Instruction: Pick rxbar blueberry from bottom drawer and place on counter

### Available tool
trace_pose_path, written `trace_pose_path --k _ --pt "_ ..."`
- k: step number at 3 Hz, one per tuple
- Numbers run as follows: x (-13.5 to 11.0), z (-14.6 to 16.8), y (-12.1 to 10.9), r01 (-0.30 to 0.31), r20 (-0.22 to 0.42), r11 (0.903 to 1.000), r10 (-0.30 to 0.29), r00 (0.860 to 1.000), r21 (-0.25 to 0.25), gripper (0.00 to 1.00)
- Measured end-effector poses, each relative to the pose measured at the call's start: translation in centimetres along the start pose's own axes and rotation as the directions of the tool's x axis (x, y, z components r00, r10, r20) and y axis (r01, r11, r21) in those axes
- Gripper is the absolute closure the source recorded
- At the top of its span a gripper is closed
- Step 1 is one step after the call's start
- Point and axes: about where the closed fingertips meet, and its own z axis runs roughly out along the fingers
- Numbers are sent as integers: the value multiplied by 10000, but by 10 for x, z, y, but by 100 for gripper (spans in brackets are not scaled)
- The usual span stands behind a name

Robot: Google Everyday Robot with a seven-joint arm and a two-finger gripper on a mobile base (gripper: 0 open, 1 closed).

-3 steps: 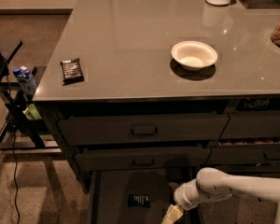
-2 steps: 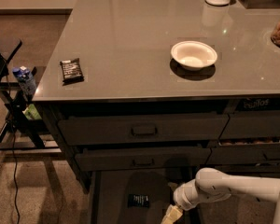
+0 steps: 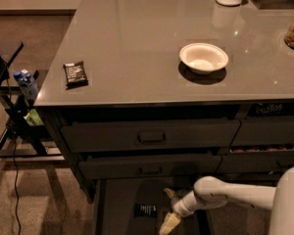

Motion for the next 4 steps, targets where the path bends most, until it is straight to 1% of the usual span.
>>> trace_pose_path --k 1,2,3,4 --pt "-6 30 -12 305 368 9992 -295 9989 -260 0" --pt "-6 31 -12 305 368 9992 -295 9989 -261 0" --pt "0 51 -12 370 358 9982 -353 9987 -476 0" --pt "9 104 -22 612 426 9943 -577 9974 -873 0"
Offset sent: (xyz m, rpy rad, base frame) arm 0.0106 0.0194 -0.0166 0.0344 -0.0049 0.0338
